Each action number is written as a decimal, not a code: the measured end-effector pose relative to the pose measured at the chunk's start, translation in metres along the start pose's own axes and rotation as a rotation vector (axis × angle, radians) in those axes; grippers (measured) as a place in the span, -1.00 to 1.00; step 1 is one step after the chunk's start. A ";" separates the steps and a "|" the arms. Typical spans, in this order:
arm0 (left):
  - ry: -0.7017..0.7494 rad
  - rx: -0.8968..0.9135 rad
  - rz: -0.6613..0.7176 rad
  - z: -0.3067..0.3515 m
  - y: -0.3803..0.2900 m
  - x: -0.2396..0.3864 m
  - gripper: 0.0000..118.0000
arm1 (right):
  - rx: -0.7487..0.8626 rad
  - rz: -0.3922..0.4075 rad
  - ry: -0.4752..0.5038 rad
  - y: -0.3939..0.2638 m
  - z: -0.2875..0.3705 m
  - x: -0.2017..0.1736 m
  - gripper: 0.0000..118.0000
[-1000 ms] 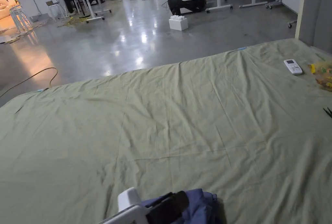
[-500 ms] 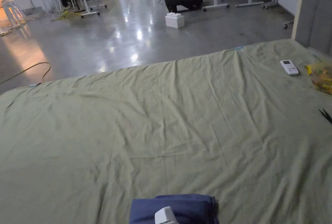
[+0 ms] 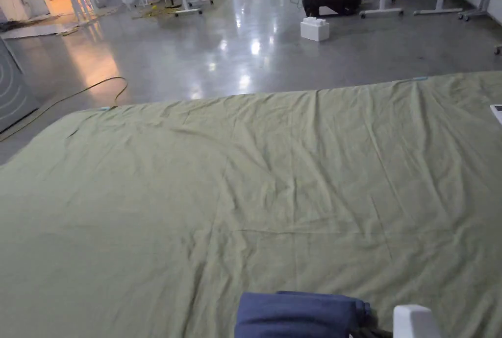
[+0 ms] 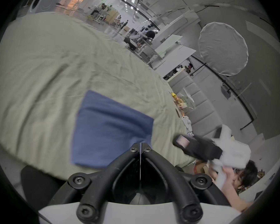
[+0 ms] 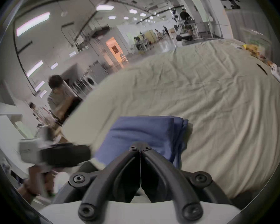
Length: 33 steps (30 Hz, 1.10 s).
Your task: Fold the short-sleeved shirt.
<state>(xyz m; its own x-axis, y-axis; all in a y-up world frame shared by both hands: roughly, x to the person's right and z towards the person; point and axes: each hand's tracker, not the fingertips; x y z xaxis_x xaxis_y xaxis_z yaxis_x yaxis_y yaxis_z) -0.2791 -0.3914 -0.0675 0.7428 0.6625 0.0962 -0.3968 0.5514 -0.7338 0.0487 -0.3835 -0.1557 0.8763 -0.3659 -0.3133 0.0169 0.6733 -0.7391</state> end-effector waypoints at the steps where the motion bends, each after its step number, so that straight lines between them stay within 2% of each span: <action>1: 0.016 -0.001 0.008 0.006 -0.002 -0.005 -0.99 | -0.048 0.046 -0.092 0.004 -0.019 -0.001 -0.99; 2: 0.014 -0.003 0.015 0.011 -0.003 -0.007 -0.98 | -0.080 0.090 -0.136 0.005 -0.034 -0.001 -0.99; 3: 0.020 -0.005 0.031 0.013 -0.004 -0.013 -0.96 | -0.133 0.128 -0.119 0.003 -0.049 0.003 -0.99; 4: 0.027 -0.003 0.045 0.014 -0.005 -0.017 -0.94 | -0.199 0.136 -0.119 0.000 -0.061 0.006 -1.00; 5: 0.026 -0.004 0.054 0.015 -0.004 -0.021 -0.91 | -0.291 0.152 -0.173 -0.004 -0.064 0.001 -1.00; 6: 0.024 -0.004 0.059 0.011 -0.002 -0.027 -0.91 | -0.339 0.168 -0.168 -0.012 -0.072 0.004 -1.00; 7: 0.019 -0.001 0.062 0.010 0.001 -0.030 -0.76 | -0.260 0.152 -0.151 -0.010 -0.069 0.005 -1.00; 8: 0.017 0.003 0.064 0.006 0.006 -0.032 -0.35 | -0.274 0.080 -0.161 -0.002 -0.066 0.004 -1.00; 9: 0.018 0.005 0.065 0.000 0.011 -0.035 0.04 | -0.291 0.049 -0.170 -0.003 -0.067 0.005 -1.00; 11: -0.005 0.002 0.062 -0.012 0.024 -0.044 0.68 | -0.315 0.145 -0.161 -0.002 -0.073 0.003 -1.00; 12: -0.059 -0.003 0.080 -0.019 0.032 -0.050 0.69 | -0.315 0.160 -0.154 -0.002 -0.073 0.003 -1.00; 17: -0.198 -0.036 0.201 -0.055 0.070 -0.089 0.69 | -0.291 0.104 -0.129 -0.001 -0.063 0.010 -1.00; 22: -0.164 -0.193 0.274 -0.098 0.074 -0.119 0.65 | -0.266 0.067 -0.106 -0.006 -0.064 0.017 -1.00; 24: -0.247 -0.172 0.301 -0.105 0.073 -0.114 0.46 | -0.259 0.053 -0.096 -0.007 -0.062 0.020 -1.00; 26: -0.297 -0.228 0.349 -0.116 0.069 -0.108 0.28 | -0.260 0.037 -0.087 -0.006 -0.062 0.021 -1.00; 27: -0.225 -0.241 0.330 -0.121 0.067 -0.103 0.10 | -0.261 0.033 -0.084 -0.006 -0.062 0.022 -1.00; 29: -0.165 -0.250 0.261 -0.122 0.068 -0.095 -0.40 | -0.269 0.018 -0.079 -0.005 -0.063 0.025 -1.00; 31: -0.124 -0.257 0.275 -0.117 0.070 -0.092 -0.42 | -0.284 -0.031 -0.060 -0.001 -0.060 0.027 -1.00; 32: -0.118 -0.245 0.290 -0.112 0.073 -0.090 -0.45 | -0.245 -0.103 -0.034 0.001 -0.053 0.027 -1.00; 33: -0.118 -0.228 0.296 -0.105 0.076 -0.087 -0.46 | -0.184 -0.133 0.023 0.003 -0.043 0.026 -1.00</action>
<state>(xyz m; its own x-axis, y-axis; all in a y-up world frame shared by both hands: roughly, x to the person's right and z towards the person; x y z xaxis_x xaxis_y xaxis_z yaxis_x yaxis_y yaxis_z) -0.3171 -0.4607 -0.2020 0.5420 0.8370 -0.0754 -0.4448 0.2096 -0.8707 0.0509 -0.4184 -0.1912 0.8611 -0.4597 -0.2172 0.0421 0.4902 -0.8706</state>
